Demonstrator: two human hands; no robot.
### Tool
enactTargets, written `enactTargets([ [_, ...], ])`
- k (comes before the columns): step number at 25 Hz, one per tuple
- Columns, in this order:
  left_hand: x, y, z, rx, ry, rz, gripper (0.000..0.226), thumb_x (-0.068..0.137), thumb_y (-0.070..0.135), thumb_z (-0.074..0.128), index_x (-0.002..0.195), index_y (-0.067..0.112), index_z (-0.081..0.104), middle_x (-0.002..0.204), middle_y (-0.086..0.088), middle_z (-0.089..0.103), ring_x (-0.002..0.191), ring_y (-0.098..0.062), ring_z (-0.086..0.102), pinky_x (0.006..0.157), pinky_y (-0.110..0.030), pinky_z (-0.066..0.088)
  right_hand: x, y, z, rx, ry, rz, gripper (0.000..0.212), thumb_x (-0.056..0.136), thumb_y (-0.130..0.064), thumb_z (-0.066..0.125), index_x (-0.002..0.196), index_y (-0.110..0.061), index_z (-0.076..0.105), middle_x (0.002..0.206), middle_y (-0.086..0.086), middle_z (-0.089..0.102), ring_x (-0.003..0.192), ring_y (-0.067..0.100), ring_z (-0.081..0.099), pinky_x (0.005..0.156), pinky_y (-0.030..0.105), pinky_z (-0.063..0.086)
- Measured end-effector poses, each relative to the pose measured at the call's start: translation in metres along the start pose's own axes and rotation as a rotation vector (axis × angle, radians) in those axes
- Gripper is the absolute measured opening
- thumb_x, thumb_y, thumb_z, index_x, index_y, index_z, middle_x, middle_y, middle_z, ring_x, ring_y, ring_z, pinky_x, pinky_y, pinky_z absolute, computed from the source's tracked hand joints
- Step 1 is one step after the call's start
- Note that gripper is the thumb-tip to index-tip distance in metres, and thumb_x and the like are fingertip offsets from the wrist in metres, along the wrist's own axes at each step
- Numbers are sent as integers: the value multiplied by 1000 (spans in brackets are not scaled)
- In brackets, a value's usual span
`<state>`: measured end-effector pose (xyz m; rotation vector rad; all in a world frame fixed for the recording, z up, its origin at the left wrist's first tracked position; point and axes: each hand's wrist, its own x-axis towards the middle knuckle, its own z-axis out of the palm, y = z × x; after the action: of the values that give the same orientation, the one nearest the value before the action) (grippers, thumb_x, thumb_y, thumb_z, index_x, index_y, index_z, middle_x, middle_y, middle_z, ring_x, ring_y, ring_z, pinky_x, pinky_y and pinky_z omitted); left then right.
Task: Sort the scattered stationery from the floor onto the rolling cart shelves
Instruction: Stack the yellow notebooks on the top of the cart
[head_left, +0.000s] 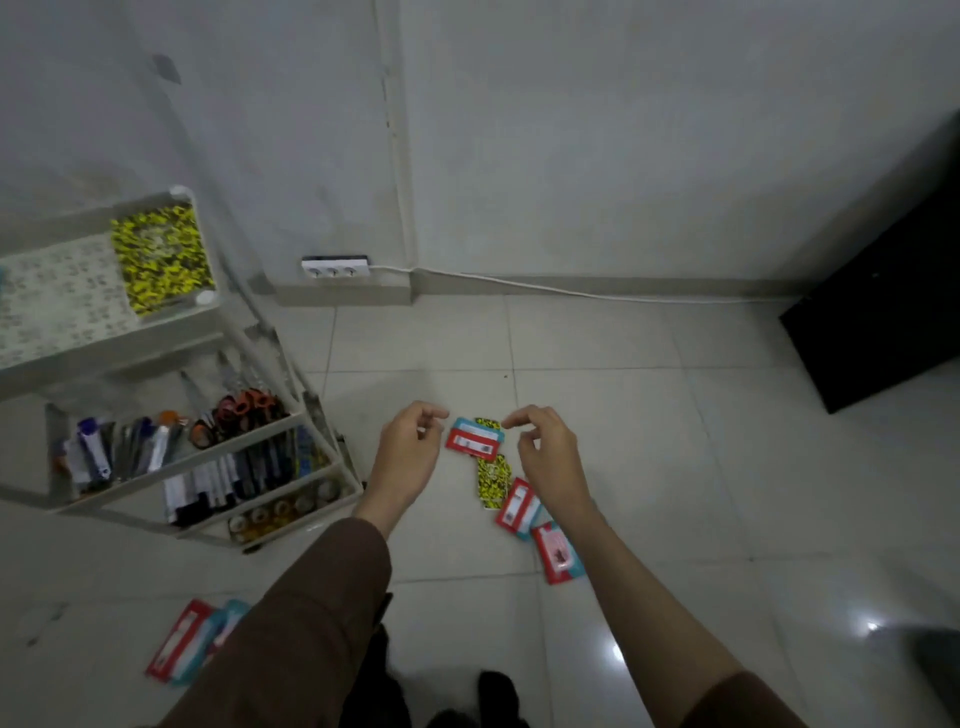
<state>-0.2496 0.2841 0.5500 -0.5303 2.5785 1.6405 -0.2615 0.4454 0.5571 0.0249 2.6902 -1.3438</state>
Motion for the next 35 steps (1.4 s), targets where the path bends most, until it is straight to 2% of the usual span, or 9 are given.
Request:
enactTargets([
  [4,7,-40,66,81,-138,-72,20,92,4,45,97,17,59,92,-3,57,66,-7,47,56,-18,37,-3,97,-29,-33,67,167,24,88,10,44,97,-3,62,109,12,62,102,20,58,78,10,40],
  [8,33,-120,127,206,-189,-133,20,92,7,45,95,21,59,95,-6,59,85,-20,54,69,-26,41,8,198,-9,17,103,303,17,90,7,47,98,-2,60,106,14,63,99,27,61,89,35,49],
  [10,53,-172,161,261,-207,-149,20,92,8,46,99,19,60,94,-4,58,96,-24,53,80,-32,45,24,249,25,68,79,362,14,91,4,48,98,-2,59,100,12,63,94,31,64,84,39,53],
  [13,86,-248,212,301,-227,-147,21,92,9,45,102,18,62,91,-2,57,99,-27,53,84,-38,47,54,319,94,106,9,386,11,93,-3,49,100,-3,57,98,7,62,87,24,65,68,26,52],
  [18,153,-359,289,365,-217,-80,20,93,13,46,107,14,61,101,-8,63,85,-19,56,74,-29,46,121,424,208,62,-104,348,25,90,1,49,113,-1,59,110,16,65,102,26,62,79,23,47],
  [21,197,-422,335,367,-231,-59,26,92,12,49,118,11,54,115,-9,59,101,-19,54,82,-28,44,169,480,265,2,-171,288,33,89,0,50,122,-4,54,118,12,62,107,21,58,79,19,42],
  [26,232,-493,382,166,-209,-221,53,93,14,50,140,3,28,137,-15,39,119,-24,46,94,-30,40,214,540,324,-171,-158,182,33,88,-5,51,121,-3,50,118,15,54,111,27,51,92,30,44],
  [29,225,-510,402,128,-224,-216,44,93,12,48,134,2,34,132,-16,41,109,-20,47,89,-28,40,208,558,340,-344,-175,158,37,91,-11,49,127,-6,41,125,13,46,116,25,43,97,31,37],
  [35,224,-516,416,211,-196,-306,43,90,22,53,126,2,40,128,-19,43,122,-34,41,100,-37,37,199,569,331,-430,-228,161,42,93,-22,50,131,-7,38,129,13,45,119,27,41,99,32,34],
])
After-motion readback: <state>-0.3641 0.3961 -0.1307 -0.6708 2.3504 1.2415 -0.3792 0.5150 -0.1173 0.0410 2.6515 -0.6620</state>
